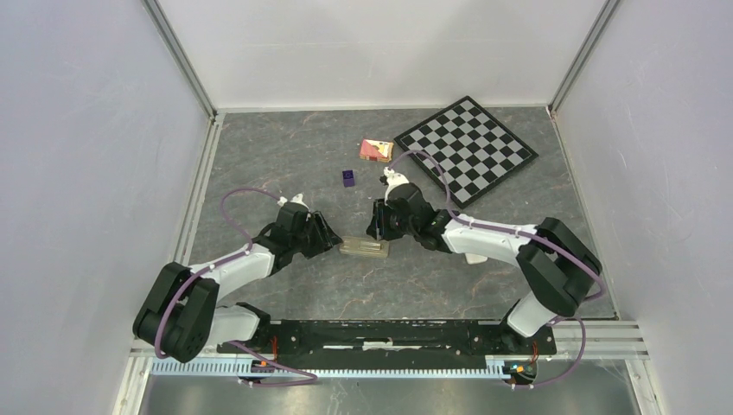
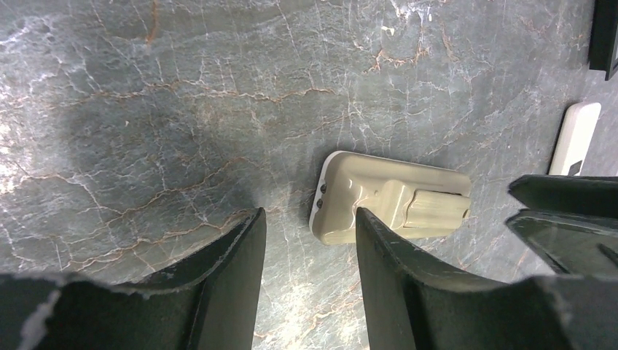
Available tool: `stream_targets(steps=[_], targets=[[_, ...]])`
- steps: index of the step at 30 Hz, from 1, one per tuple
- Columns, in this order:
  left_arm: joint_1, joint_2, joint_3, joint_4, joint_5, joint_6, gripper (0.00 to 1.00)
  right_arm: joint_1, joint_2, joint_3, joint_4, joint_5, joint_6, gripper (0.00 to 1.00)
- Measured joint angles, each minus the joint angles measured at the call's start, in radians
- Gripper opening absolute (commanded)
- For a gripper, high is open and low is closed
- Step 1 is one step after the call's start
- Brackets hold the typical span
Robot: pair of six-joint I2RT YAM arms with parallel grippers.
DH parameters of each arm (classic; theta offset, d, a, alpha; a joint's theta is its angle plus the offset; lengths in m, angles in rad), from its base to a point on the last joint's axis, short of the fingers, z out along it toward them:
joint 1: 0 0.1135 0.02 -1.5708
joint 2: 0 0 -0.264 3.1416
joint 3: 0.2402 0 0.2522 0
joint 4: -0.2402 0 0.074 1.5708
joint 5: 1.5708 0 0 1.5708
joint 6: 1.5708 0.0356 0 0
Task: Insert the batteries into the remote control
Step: Load the battery cover into the remote control.
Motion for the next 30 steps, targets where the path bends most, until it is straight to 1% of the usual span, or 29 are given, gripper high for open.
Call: stream_targets(steps=[4, 6, 9, 16, 20, 24, 27, 30], targets=[[0.0, 0.0, 0.0, 0.0, 0.0, 0.002, 0.55, 0.0, -0.051, 0.003, -0.052, 0.062, -0.013, 0.38], [0.0, 0.0, 0.0, 0.0, 0.002, 0.002, 0.53, 0.0, -0.066, 0.0, -0.077, 0.086, -0.013, 0.39], [0.0, 0.0, 0.0, 0.005, 0.006, 0.002, 0.52, 0.0, -0.077, -0.026, -0.088, 0.098, -0.009, 0.38], [0.0, 0.005, 0.0, 0.021, 0.009, 0.002, 0.52, 0.0, -0.075, -0.07, -0.1, 0.073, 0.006, 0.34], [0.0, 0.005, -0.002, 0.022, 0.009, 0.002, 0.52, 0.0, -0.07, -0.085, -0.067, 0.042, 0.027, 0.31], [0.0, 0.006, -0.002, 0.023, 0.01, 0.002, 0.52, 0.0, -0.057, -0.098, -0.049, 0.011, 0.05, 0.3], [0.0, 0.01, -0.006, 0.025, 0.01, 0.002, 0.51, 0.0, -0.052, -0.102, -0.041, 0.005, 0.06, 0.26], [0.0, 0.017, -0.008, 0.028, 0.013, 0.001, 0.48, 0.0, -0.05, -0.103, -0.029, -0.004, 0.071, 0.18]])
